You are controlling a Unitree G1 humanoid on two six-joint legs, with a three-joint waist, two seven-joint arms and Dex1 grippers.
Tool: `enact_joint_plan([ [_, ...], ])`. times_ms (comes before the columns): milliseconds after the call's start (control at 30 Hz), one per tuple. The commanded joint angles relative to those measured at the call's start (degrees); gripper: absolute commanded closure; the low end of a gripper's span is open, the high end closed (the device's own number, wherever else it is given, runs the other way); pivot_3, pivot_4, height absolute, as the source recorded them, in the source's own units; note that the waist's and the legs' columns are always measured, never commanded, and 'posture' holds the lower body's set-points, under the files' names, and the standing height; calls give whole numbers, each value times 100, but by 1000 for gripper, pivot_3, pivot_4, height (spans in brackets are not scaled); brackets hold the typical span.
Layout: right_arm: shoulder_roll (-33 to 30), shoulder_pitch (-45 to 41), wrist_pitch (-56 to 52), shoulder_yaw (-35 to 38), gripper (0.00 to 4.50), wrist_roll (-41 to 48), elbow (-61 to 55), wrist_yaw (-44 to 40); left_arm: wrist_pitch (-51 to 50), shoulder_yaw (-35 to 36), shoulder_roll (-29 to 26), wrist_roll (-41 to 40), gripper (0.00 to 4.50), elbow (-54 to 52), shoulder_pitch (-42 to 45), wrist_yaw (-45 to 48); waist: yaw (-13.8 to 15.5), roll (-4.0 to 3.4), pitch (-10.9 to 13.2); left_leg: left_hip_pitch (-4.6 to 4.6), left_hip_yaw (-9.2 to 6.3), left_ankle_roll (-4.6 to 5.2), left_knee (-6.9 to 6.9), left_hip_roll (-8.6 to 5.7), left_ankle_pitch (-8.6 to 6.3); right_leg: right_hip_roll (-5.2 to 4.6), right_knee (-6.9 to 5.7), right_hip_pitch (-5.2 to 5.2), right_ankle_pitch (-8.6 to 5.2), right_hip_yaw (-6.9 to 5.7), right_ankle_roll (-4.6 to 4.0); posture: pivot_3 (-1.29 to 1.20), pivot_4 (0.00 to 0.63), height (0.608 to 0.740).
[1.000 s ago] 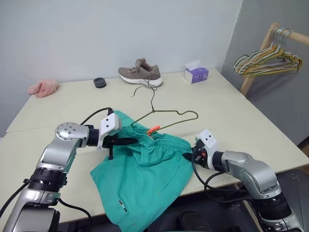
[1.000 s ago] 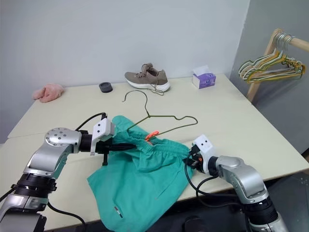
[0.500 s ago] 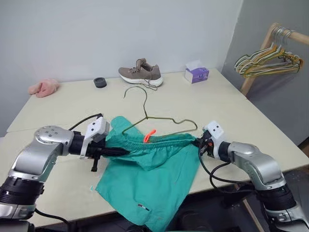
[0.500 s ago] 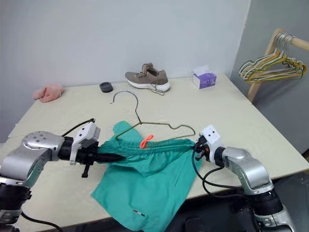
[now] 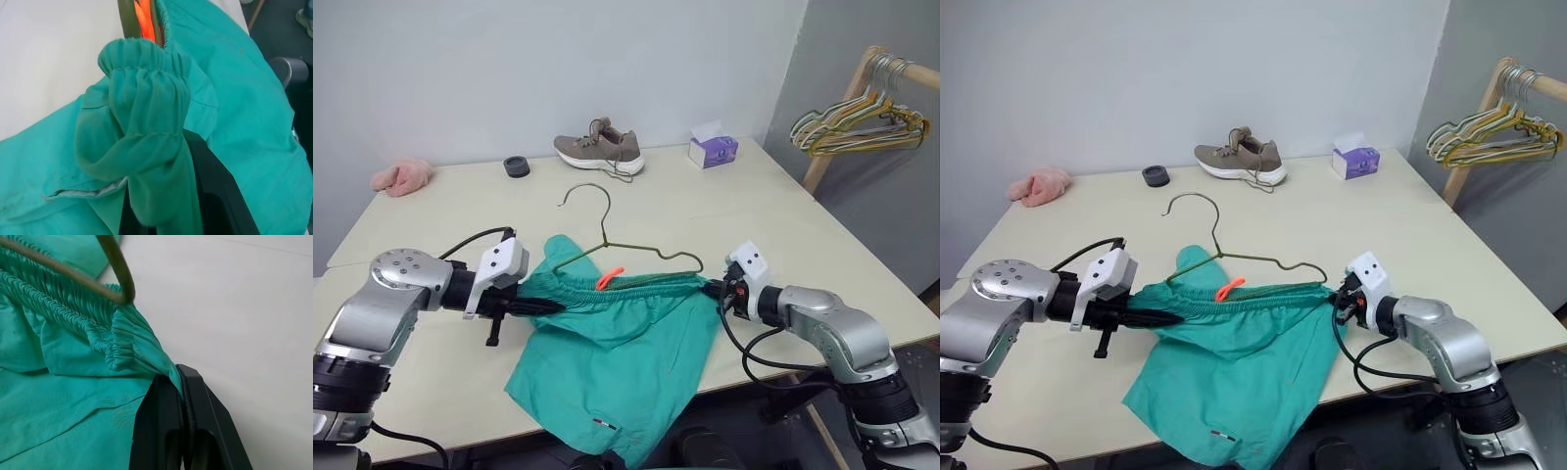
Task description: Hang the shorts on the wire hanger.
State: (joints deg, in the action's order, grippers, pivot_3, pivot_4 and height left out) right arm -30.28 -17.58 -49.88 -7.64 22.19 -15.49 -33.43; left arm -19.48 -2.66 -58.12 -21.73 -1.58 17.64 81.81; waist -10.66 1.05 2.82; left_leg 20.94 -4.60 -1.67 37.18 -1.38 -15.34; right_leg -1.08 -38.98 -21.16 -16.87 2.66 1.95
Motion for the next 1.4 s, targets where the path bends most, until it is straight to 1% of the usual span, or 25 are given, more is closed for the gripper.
enact_joint_plan([
  [33, -269, -76, -92, 610, 4466, -90, 11, 209, 107, 156, -329, 207, 4500, 140, 4, 74, 0, 0, 0, 0, 1, 0, -1, 0, 0, -1, 0, 0, 0, 0, 0, -178, 0, 740],
  [200, -339, -112, -186, 668, 4466, 27, -163, 234, 245, 62, -448, 377, 4500, 236, -26, 48, -2, 0, 0, 0, 0, 0, -3, 0, 0, -1, 0, -1, 0, 0, 0, -182, 0, 740],
  [500, -686, -68, -322, 734, 4466, 267, -522, 100, 536, -76, -431, 600, 4500, 514, 76, -156, -3, -2, 1, 0, 1, 0, -3, 0, 0, -1, 2, -1, 0, 0, 0, -191, 0, 740],
  [800, -676, 34, -459, 982, 4466, 514, -562, 233, 681, -76, -335, 659, 4500, 721, 189, -469, -10, -2, 1, 0, 1, 0, -4, 0, 0, -1, 2, -1, 0, 0, 0, -195, 0, 740],
  [967, -643, 86, -590, 1211, 4466, 646, -638, 321, 688, -149, -439, 645, 4500, 685, 93, -397, -14, -2, 1, 0, 2, 0, -5, 0, 0, -1, 2, -1, -1, 0, 0, -195, 0, 740],
  [1133, -760, 57, -654, 1425, 4466, 762, -662, 320, 735, -193, -509, 714, 4500, 723, 39, -318, -24, -2, 2, 0, 2, 0, -6, 0, 0, -1, 2, -1, -1, 0, 0, -206, 0, 740],
  [1400, -859, 56, -674, 1545, 4466, 942, -741, 279, 756, -231, -482, 749, 4500, 755, 5, -336, -40, -5, 4, 0, 4, 0, -7, 1, 0, -1, 2, -2, -1, 2, 0, -210, 0, 740],
])
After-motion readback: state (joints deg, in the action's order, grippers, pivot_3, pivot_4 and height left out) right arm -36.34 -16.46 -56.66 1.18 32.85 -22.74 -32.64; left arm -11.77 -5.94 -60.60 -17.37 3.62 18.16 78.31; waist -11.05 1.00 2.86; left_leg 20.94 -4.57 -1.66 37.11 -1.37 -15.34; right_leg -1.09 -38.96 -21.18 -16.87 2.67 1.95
